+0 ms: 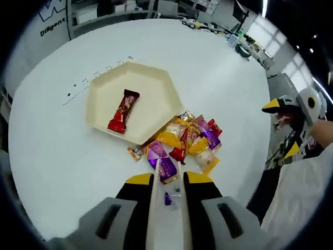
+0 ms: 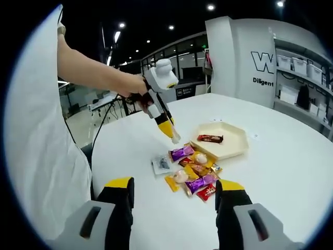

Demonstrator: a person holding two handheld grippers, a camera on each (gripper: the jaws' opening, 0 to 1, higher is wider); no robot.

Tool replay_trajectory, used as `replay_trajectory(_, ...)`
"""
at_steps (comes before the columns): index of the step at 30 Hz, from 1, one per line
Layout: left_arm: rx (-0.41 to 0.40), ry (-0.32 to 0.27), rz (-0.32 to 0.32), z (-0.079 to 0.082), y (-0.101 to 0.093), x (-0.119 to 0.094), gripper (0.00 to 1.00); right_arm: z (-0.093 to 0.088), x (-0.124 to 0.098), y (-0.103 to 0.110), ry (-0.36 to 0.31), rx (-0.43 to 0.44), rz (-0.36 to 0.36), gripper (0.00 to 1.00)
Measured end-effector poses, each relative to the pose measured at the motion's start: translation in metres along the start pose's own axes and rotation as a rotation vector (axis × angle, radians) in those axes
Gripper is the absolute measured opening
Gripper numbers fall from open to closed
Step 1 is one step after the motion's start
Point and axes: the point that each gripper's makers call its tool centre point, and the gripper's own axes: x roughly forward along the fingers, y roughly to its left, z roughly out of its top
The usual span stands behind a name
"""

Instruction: Place the target food into the container with the food tongs after gripping and lifting it, then release it inside without dropping or visibly crushing the food.

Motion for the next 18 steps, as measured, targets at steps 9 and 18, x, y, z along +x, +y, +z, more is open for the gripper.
replay_trajectory(9, -0.204, 0.062, -0.003, -0.011, 0.006, 0.017, 0.22, -0.002, -0.004, -0.001, 0.003, 0.006, -0.006, 0.61)
replay_trajectory(18, -0.295, 0.084, -0.016, -0.010, 0.007, 0.027, 0.24, -0.004, -0.007, -0.006, 0.004, 0.013, -0.015, 0.61)
